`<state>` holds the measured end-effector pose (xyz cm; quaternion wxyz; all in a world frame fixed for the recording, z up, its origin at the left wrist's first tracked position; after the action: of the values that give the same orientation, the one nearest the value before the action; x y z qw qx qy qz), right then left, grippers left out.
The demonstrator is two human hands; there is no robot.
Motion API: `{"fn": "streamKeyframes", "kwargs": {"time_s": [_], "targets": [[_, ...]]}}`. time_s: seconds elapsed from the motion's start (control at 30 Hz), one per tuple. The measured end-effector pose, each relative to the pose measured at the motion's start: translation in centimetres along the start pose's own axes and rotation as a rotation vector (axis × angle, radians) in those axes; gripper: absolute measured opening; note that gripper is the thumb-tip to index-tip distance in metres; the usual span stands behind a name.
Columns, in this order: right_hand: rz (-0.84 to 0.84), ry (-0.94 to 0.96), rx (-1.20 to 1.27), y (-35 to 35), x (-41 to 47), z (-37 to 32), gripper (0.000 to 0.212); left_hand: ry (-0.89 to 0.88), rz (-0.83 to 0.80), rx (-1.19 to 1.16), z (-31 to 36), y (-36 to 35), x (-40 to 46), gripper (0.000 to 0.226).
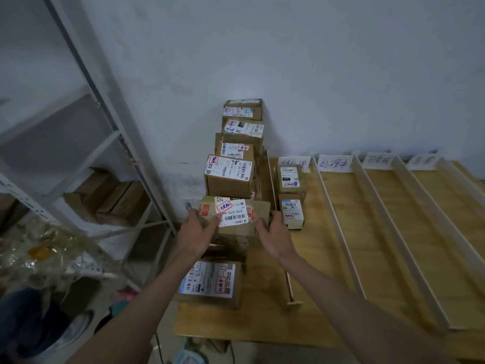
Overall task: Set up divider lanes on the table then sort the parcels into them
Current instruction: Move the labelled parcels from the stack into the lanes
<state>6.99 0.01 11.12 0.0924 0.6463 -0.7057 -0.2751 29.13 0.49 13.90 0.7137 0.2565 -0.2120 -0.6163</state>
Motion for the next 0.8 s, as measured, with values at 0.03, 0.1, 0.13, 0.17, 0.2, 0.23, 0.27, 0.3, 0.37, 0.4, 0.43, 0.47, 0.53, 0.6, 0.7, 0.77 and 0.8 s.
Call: {"fn": "streamKeyframes", "kwargs": {"time_s": [0.03,0.1,0.13,0.17,0.2,0.23,0.27,0.3,0.37,0.4,0.43,0.47,0.53,0.6,0.7,0.77,0.8], "targets": [[-0.007,-0.004,0.011,-0.1,-0.1,0.0,0.057,0.013,-0.008,-0.025,0.0,0.0,-0.1,0.052],[-0.022,-0.019,0.026,-0.7,0.1,0.7,0.061,0.04,-0.025,-0.079,-0.8,-0.3,-0.3,0.052],[-0.031,-0.024,0.022,-1.0,0.2,1.0,0.063,0.049,-0.039,-0.094,-1.3,-0.5,-0.4,0.052],[-0.039,-0.026,0.017,-1.2,0.4,1.1,0.063,0.053,-0.055,-0.093,-1.6,-0.5,-0.6,0.052],[-0.041,-0.022,0.019,-1.2,0.4,1.1,0.062,0.051,-0.059,-0.093,-1.9,-0.5,-0.7,0.053],[-0.032,-0.02,0.036,-1.2,0.4,0.9,0.06,0.047,-0.059,-0.095,-1.9,-0.4,-0.6,0.053],[-0.018,-0.017,0.06,-1.0,0.4,0.7,0.058,0.036,-0.049,-0.103,-1.9,-0.3,-0.4,0.052],[0.0,-0.014,0.081,-0.9,0.6,0.6,0.056,0.025,-0.044,-0.111,-1.5,-0.1,-0.3,0.049],[0.024,-0.011,0.101,-0.7,0.8,0.8,0.056,0.001,-0.042,-0.114,-0.9,0.1,0.1,0.044],[0.032,-0.01,0.106,-0.5,0.8,0.9,0.055,-0.011,-0.044,-0.106,-0.6,0.0,0.3,0.043],[0.035,-0.012,0.108,-0.3,0.8,1.1,0.055,-0.016,-0.052,-0.094,-0.3,-0.1,0.2,0.043],[0.04,-0.014,0.105,0.0,0.8,1.3,0.057,-0.024,-0.054,-0.091,-0.2,-0.3,0.2,0.043],[0.053,-0.014,0.1,0.5,0.5,1.5,0.063,-0.05,-0.062,-0.09,0.4,-0.7,0.0,0.043],[0.074,-0.016,0.091,1.2,0.3,1.8,0.072,-0.075,-0.07,-0.082,1.0,-1.2,-0.1,0.047],[0.119,-0.009,0.065,3.0,-0.5,1.6,0.072,-0.1,-0.093,-0.06,2.1,-2.2,-0.5,0.057],[0.148,-0.016,0.04,4.7,-0.9,1.8,0.072,-0.095,-0.102,-0.058,3.1,-3.2,-0.7,0.075],[0.162,-0.017,0.026,5.6,-1.0,2.1,0.072,-0.091,-0.104,-0.051,3.5,-3.9,-0.7,0.084]]}}
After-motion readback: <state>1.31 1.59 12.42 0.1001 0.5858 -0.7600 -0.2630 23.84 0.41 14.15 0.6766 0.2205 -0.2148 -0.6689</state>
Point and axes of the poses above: each hand's wrist, its own x-axis towards the middle knuckle, its own y-axis out of the back of the hand, z = x × y, the point moved 7 cm from there along x, towards the middle knuckle, and after that the axes turned 6 degrees about -y, right-handed, at the moved point
